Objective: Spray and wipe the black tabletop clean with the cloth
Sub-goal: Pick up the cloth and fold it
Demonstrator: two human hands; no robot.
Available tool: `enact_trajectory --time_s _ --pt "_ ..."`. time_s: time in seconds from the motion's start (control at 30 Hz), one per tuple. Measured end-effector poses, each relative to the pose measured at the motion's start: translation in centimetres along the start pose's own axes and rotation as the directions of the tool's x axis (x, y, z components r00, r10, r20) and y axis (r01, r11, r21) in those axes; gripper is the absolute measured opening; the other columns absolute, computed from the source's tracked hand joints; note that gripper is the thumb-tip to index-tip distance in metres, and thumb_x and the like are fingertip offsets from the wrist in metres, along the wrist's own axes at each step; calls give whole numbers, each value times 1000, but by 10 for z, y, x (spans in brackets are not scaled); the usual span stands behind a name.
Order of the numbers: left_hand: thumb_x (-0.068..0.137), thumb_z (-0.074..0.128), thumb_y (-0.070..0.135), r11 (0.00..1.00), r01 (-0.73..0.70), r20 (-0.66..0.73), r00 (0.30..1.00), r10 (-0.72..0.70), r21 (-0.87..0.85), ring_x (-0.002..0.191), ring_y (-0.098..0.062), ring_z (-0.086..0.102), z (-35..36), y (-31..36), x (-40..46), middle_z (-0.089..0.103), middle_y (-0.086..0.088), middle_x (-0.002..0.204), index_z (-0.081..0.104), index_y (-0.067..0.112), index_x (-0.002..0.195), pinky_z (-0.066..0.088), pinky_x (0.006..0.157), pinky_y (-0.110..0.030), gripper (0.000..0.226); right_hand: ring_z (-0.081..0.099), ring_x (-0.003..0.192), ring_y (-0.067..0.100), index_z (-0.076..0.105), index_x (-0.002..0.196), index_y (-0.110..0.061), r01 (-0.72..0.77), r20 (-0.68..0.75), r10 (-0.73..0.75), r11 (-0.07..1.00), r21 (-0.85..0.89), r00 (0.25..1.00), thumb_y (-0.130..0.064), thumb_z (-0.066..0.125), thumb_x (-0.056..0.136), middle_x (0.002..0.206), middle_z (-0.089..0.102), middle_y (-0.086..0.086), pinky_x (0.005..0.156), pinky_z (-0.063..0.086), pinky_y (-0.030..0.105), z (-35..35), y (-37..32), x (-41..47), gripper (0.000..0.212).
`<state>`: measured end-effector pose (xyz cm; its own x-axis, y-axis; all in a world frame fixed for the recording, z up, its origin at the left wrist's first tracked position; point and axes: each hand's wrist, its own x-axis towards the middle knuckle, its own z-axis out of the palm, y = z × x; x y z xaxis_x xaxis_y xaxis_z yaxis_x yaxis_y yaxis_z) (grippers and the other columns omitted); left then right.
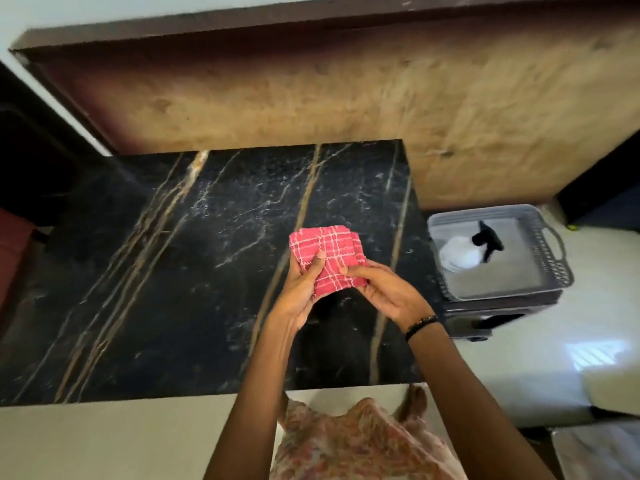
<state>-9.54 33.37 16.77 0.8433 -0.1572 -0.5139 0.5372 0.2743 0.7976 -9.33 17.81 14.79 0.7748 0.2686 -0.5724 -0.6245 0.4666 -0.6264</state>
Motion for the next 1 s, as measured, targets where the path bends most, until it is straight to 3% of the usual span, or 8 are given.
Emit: enact_trajectory --time_s 0.1,0.3,0.43,0.53,0.6,0.73,0.83,1.0 --pt "86 66 11 998 -3 91 996 -3 63 109 -17 64 84 -25 14 63 -1 121 35 33 132 58 76 -27 60 68 94 19 63 115 -3 99 -65 -102 994 -46 993 12 57 85 103 71 11 82 56 27 -77 -40 -31 34" --pt "76 70 -6 991 -36 164 986 14 133 107 -16 62 242 -82 51 62 -1 118 34 27 130 57 84 -34 72 66 89 18 58 121 -5 204 -235 -227 972 -118 945 12 54 86 99 70 8 73 57 24 -215 -104 -88 39" --pt "79 68 -5 982 -30 175 985 -3 189 99 -10 60 328 -121 72 60 9 107 31 26 131 56 73 -20 71 67 91 18 54 118 -15 293 -392 -316 949 -119 864 14 57 83 101 70 5 69 58 25 -292 -137 -115 46" --pt "83 66 1 960 -3 212 976 -58 280 110 -15 57 373 -152 90 58 2 121 25 27 136 52 95 -36 72 65 104 24 47 131 -12 288 -453 -347 937 -195 821 1 62 87 117 65 9 77 58 29 -346 -150 -115 48" --pt "85 65 4 943 7 194 978 -76 331 108 -12 57 393 -172 106 56 -2 128 21 26 139 49 95 -33 73 63 109 27 45 133 -10 262 -486 -338 940 -219 806 -3 61 89 123 61 12 80 58 31 -379 -153 -105 47" --pt "88 62 5 918 46 122 987 -102 395 89 4 52 410 -206 148 52 6 116 16 22 141 45 82 -23 72 60 110 34 46 129 -4 189 -519 -330 933 -307 788 2 60 88 125 59 17 84 56 39 -433 -148 -61 44" --pt "87 63 3 894 53 90 991 -103 446 99 -5 54 410 -228 186 54 -2 128 17 22 142 47 89 -27 75 59 113 33 49 128 -5 139 -521 -338 913 -382 784 4 61 87 125 59 17 91 53 46 -464 -145 -23 43" --pt "90 51 -5 820 137 21 984 -179 555 120 -12 43 393 -254 214 38 -11 148 18 13 143 39 94 -25 65 55 117 26 53 126 -10 -41 -491 -335 793 -608 804 12 61 82 128 58 12 94 49 36 -510 -124 14 49"
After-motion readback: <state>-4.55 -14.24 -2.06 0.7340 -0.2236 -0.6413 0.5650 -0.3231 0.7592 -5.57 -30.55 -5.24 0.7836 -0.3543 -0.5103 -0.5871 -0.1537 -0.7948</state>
